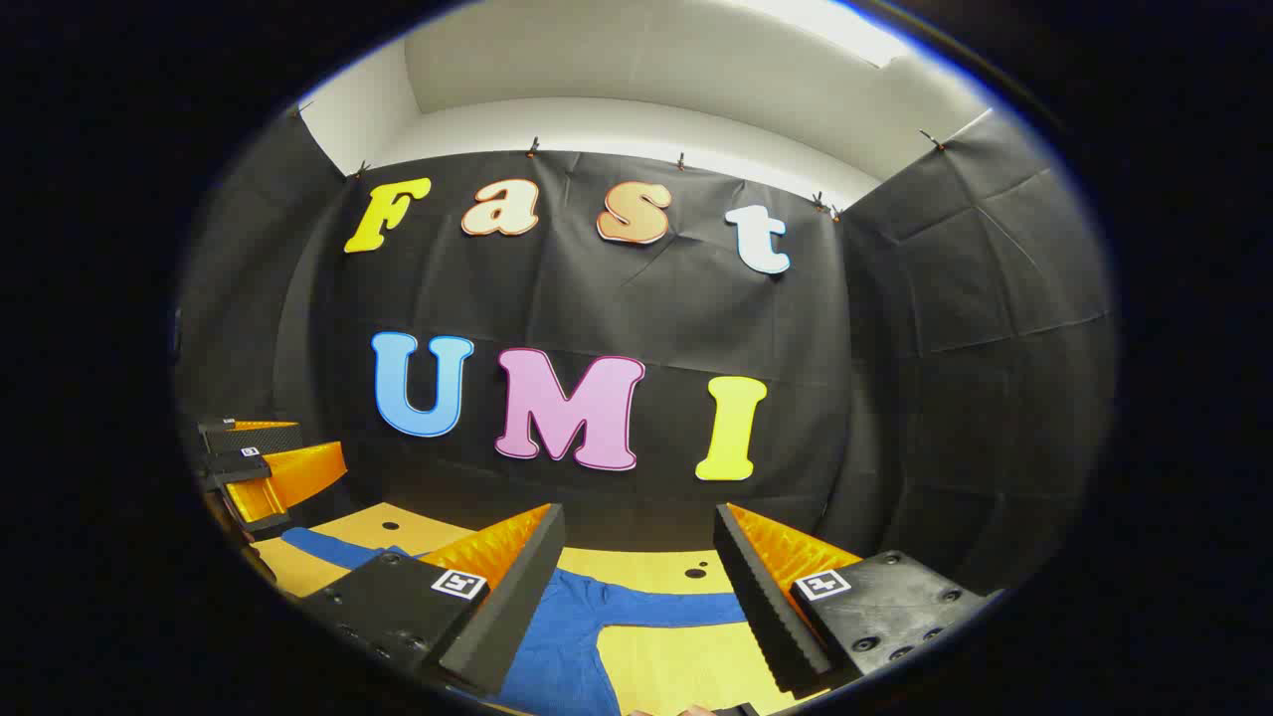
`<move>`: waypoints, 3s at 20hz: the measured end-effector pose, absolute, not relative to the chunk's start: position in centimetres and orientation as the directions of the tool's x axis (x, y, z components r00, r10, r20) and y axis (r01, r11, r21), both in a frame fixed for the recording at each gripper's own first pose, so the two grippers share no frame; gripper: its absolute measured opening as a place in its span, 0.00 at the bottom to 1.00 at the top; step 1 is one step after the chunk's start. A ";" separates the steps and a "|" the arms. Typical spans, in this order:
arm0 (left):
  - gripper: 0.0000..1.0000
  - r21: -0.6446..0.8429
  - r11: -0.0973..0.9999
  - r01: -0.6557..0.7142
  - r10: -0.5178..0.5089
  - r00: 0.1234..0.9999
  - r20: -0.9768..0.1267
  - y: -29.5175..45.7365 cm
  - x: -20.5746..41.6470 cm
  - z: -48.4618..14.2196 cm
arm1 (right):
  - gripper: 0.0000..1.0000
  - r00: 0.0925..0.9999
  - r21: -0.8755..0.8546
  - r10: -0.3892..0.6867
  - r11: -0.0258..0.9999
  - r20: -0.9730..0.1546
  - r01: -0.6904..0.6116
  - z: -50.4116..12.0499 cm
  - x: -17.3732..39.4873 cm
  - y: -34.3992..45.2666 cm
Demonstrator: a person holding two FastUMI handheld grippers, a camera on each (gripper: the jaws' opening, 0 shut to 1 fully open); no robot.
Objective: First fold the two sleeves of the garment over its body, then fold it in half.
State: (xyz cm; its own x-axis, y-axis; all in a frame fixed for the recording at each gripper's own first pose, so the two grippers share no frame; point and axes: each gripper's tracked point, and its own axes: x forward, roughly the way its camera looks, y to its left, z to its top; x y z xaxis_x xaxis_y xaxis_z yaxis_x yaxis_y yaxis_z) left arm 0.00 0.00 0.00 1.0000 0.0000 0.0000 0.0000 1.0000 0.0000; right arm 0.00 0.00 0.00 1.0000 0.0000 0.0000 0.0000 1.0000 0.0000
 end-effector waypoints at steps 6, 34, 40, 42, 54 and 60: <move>0.81 -0.044 0.998 -0.035 0.030 0.993 -0.114 0.1 -0.3 -2.8 | 0.96 1.000 -0.042 -0.003 0.999 0.004 0.003 -0.3 -0.6 -0.3; 0.81 -0.009 0.996 -0.087 0.085 0.989 -0.122 -1.6 2.8 -3.9 | 0.96 0.945 -0.068 -0.059 0.997 -0.323 0.039 -15.9 14.4 -14.8; 0.81 0.050 0.989 -0.137 0.145 0.970 -0.195 -4.1 6.8 -5.4 | 0.97 0.809 0.038 -0.071 0.993 -0.583 0.114 -32.3 22.8 -23.9; 0.81 0.056 0.983 -0.172 0.181 0.953 -0.244 -5.1 8.3 -6.7 | 0.98 0.740 0.071 -0.061 0.987 -0.669 0.146 -37.7 24.5 -26.0; 0.82 0.067 0.972 -0.224 0.232 0.893 -0.385 -9.5 14.1 -10.1 | 0.97 0.517 0.087 0.000 0.986 -0.856 0.144 -51.6 27.2 -27.6; 0.82 0.084 0.981 -0.173 0.193 0.902 -0.387 -10.6 15.7 -10.6 | 0.88 0.499 0.120 -0.006 0.969 -0.867 0.218 -51.8 27.4 -28.2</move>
